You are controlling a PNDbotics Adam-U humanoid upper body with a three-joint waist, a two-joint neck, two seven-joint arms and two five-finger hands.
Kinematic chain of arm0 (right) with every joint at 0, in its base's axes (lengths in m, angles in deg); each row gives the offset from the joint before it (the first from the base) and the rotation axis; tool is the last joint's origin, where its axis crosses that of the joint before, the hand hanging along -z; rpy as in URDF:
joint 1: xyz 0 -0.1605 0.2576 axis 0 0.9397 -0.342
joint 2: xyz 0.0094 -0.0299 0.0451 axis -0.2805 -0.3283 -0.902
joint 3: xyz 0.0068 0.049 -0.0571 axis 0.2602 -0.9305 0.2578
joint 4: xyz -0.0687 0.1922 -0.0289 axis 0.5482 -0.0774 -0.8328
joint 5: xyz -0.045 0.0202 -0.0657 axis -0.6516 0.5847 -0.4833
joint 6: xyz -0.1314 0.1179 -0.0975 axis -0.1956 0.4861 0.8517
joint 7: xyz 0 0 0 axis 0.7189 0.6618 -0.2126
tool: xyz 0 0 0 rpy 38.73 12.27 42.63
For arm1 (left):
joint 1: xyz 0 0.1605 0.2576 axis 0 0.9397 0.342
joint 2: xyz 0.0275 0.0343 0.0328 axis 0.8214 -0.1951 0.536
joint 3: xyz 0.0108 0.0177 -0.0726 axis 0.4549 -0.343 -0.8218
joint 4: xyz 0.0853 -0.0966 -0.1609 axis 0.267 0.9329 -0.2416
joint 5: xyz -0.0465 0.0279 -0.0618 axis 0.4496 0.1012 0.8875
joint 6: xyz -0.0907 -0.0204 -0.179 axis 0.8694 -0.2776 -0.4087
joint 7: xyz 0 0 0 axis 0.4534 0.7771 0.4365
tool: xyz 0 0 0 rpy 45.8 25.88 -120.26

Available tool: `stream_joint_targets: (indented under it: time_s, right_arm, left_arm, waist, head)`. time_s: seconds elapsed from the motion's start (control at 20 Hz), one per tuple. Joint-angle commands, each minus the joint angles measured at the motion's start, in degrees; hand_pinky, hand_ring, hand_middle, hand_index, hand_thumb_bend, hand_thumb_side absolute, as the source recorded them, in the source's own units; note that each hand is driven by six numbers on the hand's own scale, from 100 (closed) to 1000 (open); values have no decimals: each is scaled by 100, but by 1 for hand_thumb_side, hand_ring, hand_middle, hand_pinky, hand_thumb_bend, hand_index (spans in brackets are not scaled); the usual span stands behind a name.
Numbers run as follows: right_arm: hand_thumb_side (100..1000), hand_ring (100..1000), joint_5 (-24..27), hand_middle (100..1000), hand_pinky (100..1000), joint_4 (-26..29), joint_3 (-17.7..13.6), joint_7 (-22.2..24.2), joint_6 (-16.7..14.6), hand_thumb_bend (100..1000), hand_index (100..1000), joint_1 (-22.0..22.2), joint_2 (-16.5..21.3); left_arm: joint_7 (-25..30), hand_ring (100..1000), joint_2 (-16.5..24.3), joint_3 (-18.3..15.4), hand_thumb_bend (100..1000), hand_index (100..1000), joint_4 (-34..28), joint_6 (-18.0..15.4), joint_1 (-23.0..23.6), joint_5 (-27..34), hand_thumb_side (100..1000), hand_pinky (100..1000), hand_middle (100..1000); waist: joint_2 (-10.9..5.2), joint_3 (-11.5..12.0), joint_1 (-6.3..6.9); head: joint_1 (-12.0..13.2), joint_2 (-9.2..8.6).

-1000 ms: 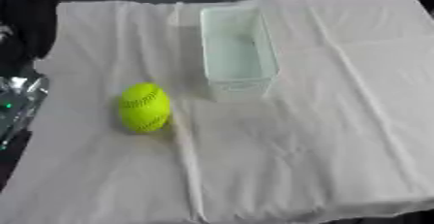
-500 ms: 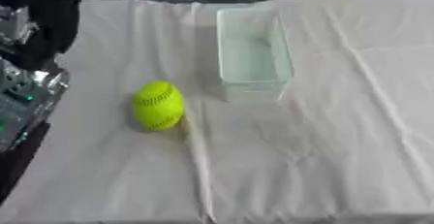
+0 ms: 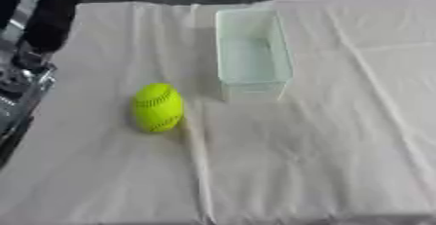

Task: Pick up objects on the table and place them in the box.

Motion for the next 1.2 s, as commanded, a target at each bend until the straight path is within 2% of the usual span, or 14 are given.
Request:
stream_joint_targets:
  time_s: [0.05,0.4,0.5,0.65,0.9,1.0,1.1,1.2]
  right_arm:
    - [1000,703,41,752,602,18,-21,15,-5,100,910,-66,199]
    - [1000,701,61,751,600,-43,-3,37,-14,100,911,-81,226]
    - [1000,701,65,750,598,-56,0,41,-16,100,911,-87,230]
    - [1000,700,68,749,597,-74,6,50,-20,100,912,-89,231]
    - [1000,699,69,748,596,-86,22,69,-29,100,912,-99,226]
    - [1000,699,69,747,595,-90,30,77,-31,100,912,-105,226]
    - [1000,698,71,747,595,-93,32,81,-31,100,913,-110,225]
    - [1000,698,73,747,594,-95,34,85,-33,100,913,-115,227]
  left_arm:
    - [476,642,635,93,638,930,-97,-11,-122,-489,1000,723,997]
    - [1205,729,1346,416,687,947,-97,109,-266,-768,1000,786,1000]
    - [1442,788,1448,492,707,966,-94,195,-272,-801,1000,833,1000]
    - [1874,865,1506,559,713,1000,-19,350,-343,-872,1000,901,1000]
    - [2602,915,1433,600,718,1000,328,619,-635,-1326,1000,893,1000]
    - [2893,932,1384,687,738,1000,530,638,-727,-1513,1000,878,1000]
    - [3222,990,1341,771,775,1000,715,616,-826,-1727,1000,905,1000]
    - [3531,1000,1280,839,799,1000,874,564,-938,-1958,1000,921,1000]
  waist:
    - [-106,-20,10]
    - [-113,-36,79]
    - [-108,-36,101]
    - [-103,-40,124]
    - [-83,-91,157]
    - [-76,-128,173]
    - [-68,-162,187]
    - [-64,-188,205]
  head:
    - [30,-67]
    - [-19,-43]
    - [-17,-38]
    - [-7,-25]
    - [-10,-30]
    - [-28,-16]
    - [-72,-10]
    - [-96,-9]
